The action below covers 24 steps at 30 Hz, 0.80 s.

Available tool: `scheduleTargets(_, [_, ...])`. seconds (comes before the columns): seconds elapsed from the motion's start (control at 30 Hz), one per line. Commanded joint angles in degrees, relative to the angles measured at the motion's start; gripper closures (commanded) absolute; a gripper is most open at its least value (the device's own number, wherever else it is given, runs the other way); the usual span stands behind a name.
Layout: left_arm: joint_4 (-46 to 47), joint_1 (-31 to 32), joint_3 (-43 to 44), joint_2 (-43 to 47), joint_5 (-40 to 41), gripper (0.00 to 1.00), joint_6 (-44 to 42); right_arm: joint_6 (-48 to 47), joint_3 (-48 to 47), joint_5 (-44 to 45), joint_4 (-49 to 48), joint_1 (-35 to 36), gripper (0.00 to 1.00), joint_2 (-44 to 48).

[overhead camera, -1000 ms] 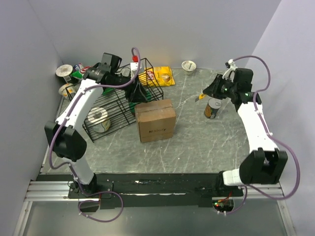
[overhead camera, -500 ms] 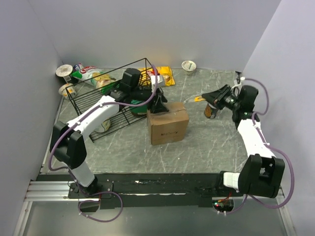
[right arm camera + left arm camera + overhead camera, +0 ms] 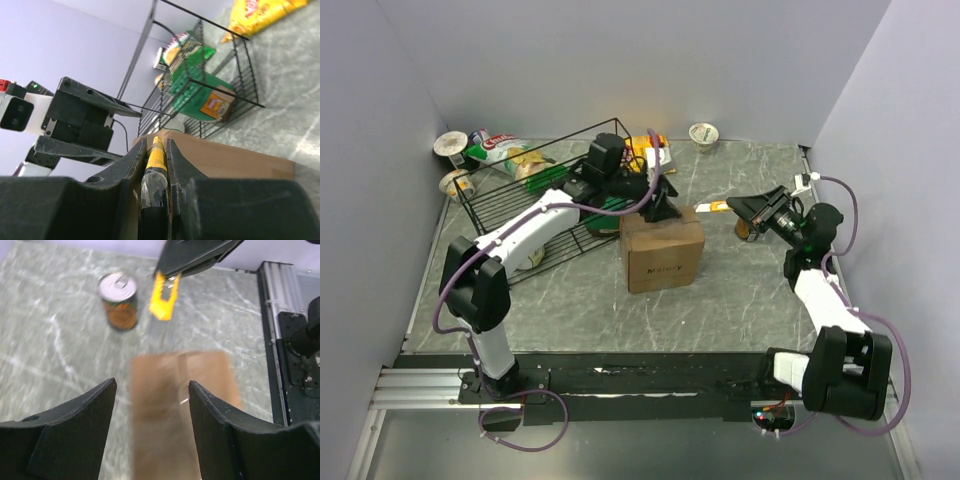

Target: Unpack the express box

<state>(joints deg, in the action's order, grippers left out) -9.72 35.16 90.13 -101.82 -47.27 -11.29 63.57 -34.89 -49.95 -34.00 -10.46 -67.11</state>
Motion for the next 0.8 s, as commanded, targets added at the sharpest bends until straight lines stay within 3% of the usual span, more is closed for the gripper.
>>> scheduleTargets(0.0, [4.8,3.8,0.8,1.2,0.5,0.34,0.3,0.9,1.3,2.1,-3.2,-1.5,1.0,3.7])
scheduleTargets(0.13, [8.4,4.7,-3.7,0.9,0.6,0.35,3.6,0.1,1.5,1.4,-0.7,-2.3,1.0,5.1])
scheduleTargets(0.37, [13.3,5.6,-9.4,1.2,4.7,0.37,1.8,-2.1,3.4,2.6,3.1,-2.1,1.0,6.6])
scheduleTargets(0.77, [16.7,6.3,-13.6,1.8,7.1,0.39,1.6,0.7,2.0,4.7,1.7,-1.8,1.0,3.2])
